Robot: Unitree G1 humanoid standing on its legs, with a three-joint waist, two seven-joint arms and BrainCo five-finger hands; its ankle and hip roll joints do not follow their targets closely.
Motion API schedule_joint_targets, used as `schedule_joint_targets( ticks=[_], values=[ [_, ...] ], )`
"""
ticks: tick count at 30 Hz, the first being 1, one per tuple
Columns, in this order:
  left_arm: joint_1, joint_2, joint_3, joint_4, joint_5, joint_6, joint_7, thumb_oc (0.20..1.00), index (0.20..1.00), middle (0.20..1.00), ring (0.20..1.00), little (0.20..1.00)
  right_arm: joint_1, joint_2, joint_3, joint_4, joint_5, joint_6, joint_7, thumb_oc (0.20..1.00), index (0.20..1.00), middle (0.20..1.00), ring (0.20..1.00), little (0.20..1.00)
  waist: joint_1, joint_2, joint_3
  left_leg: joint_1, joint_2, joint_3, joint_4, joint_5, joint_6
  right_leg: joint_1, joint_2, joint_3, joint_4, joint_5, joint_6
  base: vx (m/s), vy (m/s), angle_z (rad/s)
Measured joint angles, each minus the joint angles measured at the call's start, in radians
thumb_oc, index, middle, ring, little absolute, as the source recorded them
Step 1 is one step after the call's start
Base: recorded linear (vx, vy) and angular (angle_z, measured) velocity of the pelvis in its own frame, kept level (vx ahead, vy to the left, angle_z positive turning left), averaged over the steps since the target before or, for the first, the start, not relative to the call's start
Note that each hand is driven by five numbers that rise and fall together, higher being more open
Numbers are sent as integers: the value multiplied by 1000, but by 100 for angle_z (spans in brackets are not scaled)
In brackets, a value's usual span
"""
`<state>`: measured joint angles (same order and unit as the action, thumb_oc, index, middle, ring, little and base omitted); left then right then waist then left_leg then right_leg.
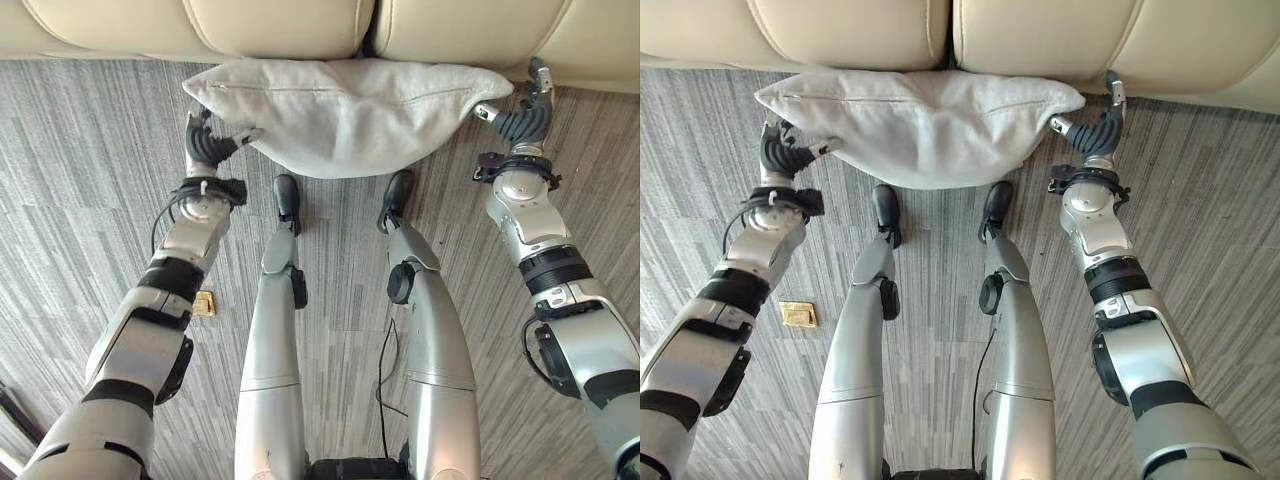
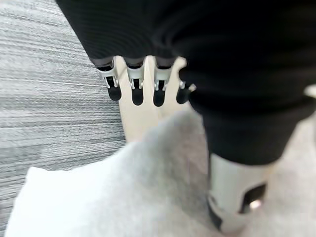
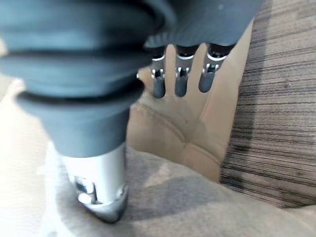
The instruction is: Pick up all the scattered cushions and arrange them neatly on the sofa.
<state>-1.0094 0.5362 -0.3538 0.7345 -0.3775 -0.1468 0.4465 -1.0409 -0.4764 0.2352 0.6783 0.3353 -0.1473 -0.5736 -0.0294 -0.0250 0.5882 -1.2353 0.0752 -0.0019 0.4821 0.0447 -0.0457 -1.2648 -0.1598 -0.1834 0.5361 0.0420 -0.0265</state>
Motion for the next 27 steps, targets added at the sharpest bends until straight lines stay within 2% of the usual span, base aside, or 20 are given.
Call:
schedule_joint_targets(
  ticks=[5,7,8,9,10,14,17,21,22,23,24,27],
  values=[
    [-21,-59,13,-117,-22,-21,83,1000,1000,1000,1000,1000,-22,46,32,-64,16,-31,-25,1000,1000,1000,1000,1000,-9,-1,-2,-97,-6,-7,38,-7,7,-101,-4,11,38,-2,5,0,0,0],
    [-20,-108,14,-174,-39,-39,126,1000,1000,1000,1000,1000,-30,111,31,-67,43,-63,-23,1000,1000,1000,1000,1000,2,-2,-3,-134,-9,-15,40,-9,1,-141,-4,12,37,-9,-4,10,0,2],
    [-25,-128,13,-185,-40,-48,136,680,680,680,680,680,-31,142,31,-65,69,-72,-12,200,200,200,200,200,7,-2,-3,-151,-9,-14,47,-6,0,-157,-4,14,40,-6,-1,0,0,0],
    [-21,-132,13,-197,-45,-52,137,391,391,391,391,391,-30,153,31,-65,100,-94,3,200,200,200,200,200,9,-1,-4,-159,-9,-14,54,-6,0,-162,-5,15,42,-6,-1,0,0,0],
    [-23,-137,14,-205,-50,-56,140,200,200,200,200,200,-33,157,29,-65,122,-107,14,200,200,200,200,200,10,-1,-5,-163,-11,-13,53,-6,0,-166,-6,17,41,-5,0,0,0,0],
    [-20,-189,55,-204,-179,-65,140,200,200,200,200,200,-37,187,-14,-55,309,-139,78,200,200,200,200,200,9,-1,-5,-158,-14,-5,66,-4,8,-157,-10,23,48,8,11,0,0,0],
    [2,-222,88,-202,-294,-62,135,200,200,200,200,200,-2,232,-52,-55,480,-176,146,200,200,200,200,200,7,-1,-5,-103,-13,6,56,-4,9,-105,-14,23,36,18,-5,0,0,0],
    [78,-232,89,-203,-330,-55,102,200,200,200,200,200,77,258,-49,-58,564,-203,200,200,200,200,200,200,2,-4,-19,14,-14,14,3,2,12,13,-13,18,-20,35,-3,-16,6,-1],
    [117,-243,88,-202,-343,-53,93,200,200,200,200,200,121,269,-45,-58,580,-209,213,200,200,200,200,200,0,-3,-58,34,-16,13,-19,6,14,33,-9,18,-42,35,8,-48,20,0],
    [193,-263,80,-206,-345,-57,74,200,200,200,200,200,205,281,-30,-60,582,-230,233,200,200,200,200,200,-4,-6,-185,-15,-20,13,-22,5,14,-18,-9,23,-41,21,26,-58,4,4],
    [231,-270,80,-209,-345,-56,52,200,200,200,200,200,253,281,-27,-64,587,-241,254,200,200,200,200,200,-7,-9,-238,-21,-24,11,-31,6,15,-26,-11,26,-41,20,29,-68,5,7],
    [309,-268,82,-227,-343,-54,-4,200,200,200,200,200,341,278,-23,-81,588,-236,290,200,200,200,200,200,-12,-13,-242,57,-29,14,-59,6,14,47,-13,25,-64,21,33,-77,-4,2]
  ],
)
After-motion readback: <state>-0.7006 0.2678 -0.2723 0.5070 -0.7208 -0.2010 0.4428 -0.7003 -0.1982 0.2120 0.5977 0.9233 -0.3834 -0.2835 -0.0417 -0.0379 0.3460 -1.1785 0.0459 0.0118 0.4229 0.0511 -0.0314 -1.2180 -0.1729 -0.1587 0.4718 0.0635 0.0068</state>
